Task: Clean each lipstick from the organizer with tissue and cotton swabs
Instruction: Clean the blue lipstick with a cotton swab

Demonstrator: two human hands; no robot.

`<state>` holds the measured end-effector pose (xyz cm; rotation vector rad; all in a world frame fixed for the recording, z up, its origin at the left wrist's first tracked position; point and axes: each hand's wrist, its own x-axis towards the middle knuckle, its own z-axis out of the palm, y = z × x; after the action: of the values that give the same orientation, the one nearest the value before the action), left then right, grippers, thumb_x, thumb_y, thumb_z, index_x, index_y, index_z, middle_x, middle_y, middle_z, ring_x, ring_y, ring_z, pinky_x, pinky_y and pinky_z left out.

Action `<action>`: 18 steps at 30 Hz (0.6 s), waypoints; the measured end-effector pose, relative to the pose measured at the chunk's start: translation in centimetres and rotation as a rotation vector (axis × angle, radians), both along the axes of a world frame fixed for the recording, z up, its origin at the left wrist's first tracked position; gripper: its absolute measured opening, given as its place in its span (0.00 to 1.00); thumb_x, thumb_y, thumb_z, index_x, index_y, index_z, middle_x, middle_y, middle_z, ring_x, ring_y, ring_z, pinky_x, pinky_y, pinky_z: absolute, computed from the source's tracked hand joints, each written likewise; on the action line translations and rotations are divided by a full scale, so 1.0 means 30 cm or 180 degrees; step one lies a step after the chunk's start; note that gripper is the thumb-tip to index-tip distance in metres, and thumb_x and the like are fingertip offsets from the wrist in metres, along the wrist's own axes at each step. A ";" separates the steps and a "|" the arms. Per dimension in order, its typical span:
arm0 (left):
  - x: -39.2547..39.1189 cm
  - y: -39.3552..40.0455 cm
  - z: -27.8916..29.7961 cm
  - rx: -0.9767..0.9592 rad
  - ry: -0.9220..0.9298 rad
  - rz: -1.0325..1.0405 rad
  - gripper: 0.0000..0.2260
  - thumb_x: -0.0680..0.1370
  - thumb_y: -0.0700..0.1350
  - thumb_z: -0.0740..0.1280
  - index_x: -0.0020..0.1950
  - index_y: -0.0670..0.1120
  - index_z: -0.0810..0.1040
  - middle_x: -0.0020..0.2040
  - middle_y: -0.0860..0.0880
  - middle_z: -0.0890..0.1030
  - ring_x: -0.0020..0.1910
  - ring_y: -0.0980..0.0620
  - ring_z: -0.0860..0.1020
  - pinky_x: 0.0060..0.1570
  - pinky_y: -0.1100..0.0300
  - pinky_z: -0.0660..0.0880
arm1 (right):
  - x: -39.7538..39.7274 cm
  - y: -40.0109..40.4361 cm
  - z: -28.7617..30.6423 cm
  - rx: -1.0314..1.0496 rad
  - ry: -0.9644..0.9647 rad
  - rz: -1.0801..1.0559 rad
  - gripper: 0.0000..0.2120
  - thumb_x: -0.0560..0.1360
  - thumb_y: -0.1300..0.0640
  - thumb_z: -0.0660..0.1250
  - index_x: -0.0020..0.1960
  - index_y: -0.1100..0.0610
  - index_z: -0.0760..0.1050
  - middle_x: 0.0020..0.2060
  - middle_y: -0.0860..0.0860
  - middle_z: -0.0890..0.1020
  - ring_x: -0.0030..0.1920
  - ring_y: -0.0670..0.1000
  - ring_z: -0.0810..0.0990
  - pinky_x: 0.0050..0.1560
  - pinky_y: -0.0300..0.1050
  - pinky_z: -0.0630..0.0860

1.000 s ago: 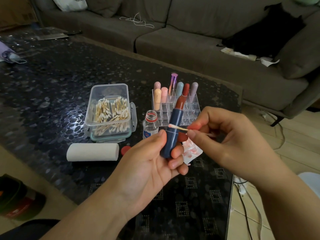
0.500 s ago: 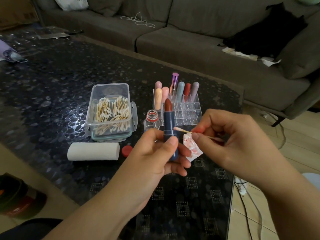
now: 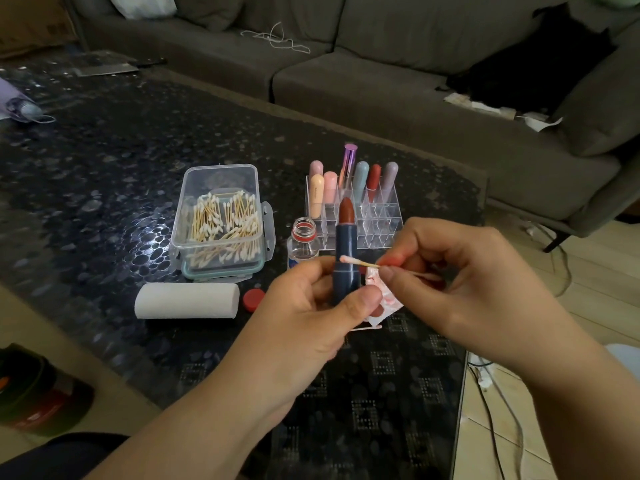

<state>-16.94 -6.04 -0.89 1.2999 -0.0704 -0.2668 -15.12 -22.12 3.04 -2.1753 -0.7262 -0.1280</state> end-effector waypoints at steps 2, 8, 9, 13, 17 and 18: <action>0.000 0.004 -0.002 -0.0001 -0.0034 -0.0043 0.15 0.64 0.48 0.70 0.49 0.45 0.80 0.35 0.49 0.81 0.20 0.60 0.67 0.21 0.70 0.64 | 0.001 -0.008 0.000 -0.0053 -0.0067 -0.0109 0.03 0.71 0.59 0.68 0.38 0.56 0.78 0.26 0.45 0.77 0.27 0.44 0.74 0.29 0.28 0.67; 0.005 0.006 -0.009 -0.0207 0.0070 -0.0063 0.14 0.69 0.47 0.63 0.51 0.43 0.80 0.40 0.44 0.83 0.26 0.52 0.73 0.26 0.63 0.70 | 0.000 -0.018 0.001 -0.0085 -0.0111 -0.0163 0.04 0.71 0.60 0.69 0.38 0.56 0.77 0.26 0.44 0.77 0.26 0.42 0.74 0.29 0.27 0.66; 0.005 0.007 -0.009 -0.0206 0.0062 -0.0080 0.14 0.71 0.46 0.63 0.52 0.43 0.80 0.41 0.43 0.83 0.27 0.52 0.74 0.26 0.62 0.71 | 0.000 -0.020 0.004 -0.0081 -0.0117 -0.0169 0.04 0.71 0.61 0.69 0.38 0.56 0.77 0.27 0.44 0.77 0.26 0.41 0.74 0.29 0.26 0.66; -0.002 0.012 -0.013 0.0280 -0.0292 -0.0066 0.09 0.73 0.46 0.65 0.50 0.47 0.80 0.37 0.50 0.82 0.28 0.53 0.75 0.28 0.62 0.72 | -0.003 -0.010 0.002 -0.0075 -0.0135 -0.0149 0.05 0.72 0.62 0.70 0.38 0.57 0.77 0.26 0.41 0.76 0.26 0.41 0.74 0.29 0.26 0.66; 0.001 0.010 -0.019 0.0548 -0.0364 0.0332 0.06 0.69 0.47 0.71 0.43 0.48 0.77 0.31 0.54 0.78 0.23 0.56 0.71 0.25 0.64 0.68 | -0.006 -0.007 0.005 -0.0171 -0.0194 -0.0201 0.04 0.70 0.58 0.68 0.37 0.56 0.77 0.25 0.48 0.76 0.25 0.45 0.73 0.28 0.27 0.66; 0.003 0.010 -0.019 0.0602 -0.0373 0.0447 0.07 0.68 0.47 0.72 0.42 0.48 0.76 0.30 0.54 0.78 0.22 0.57 0.71 0.24 0.66 0.68 | -0.006 -0.010 0.007 -0.0150 -0.0178 -0.0227 0.04 0.70 0.59 0.68 0.37 0.56 0.77 0.25 0.49 0.76 0.25 0.45 0.73 0.28 0.28 0.66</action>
<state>-16.86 -5.75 -1.46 1.5008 -0.0540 -0.0780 -15.29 -22.43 3.24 -2.2510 -0.6893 -0.2114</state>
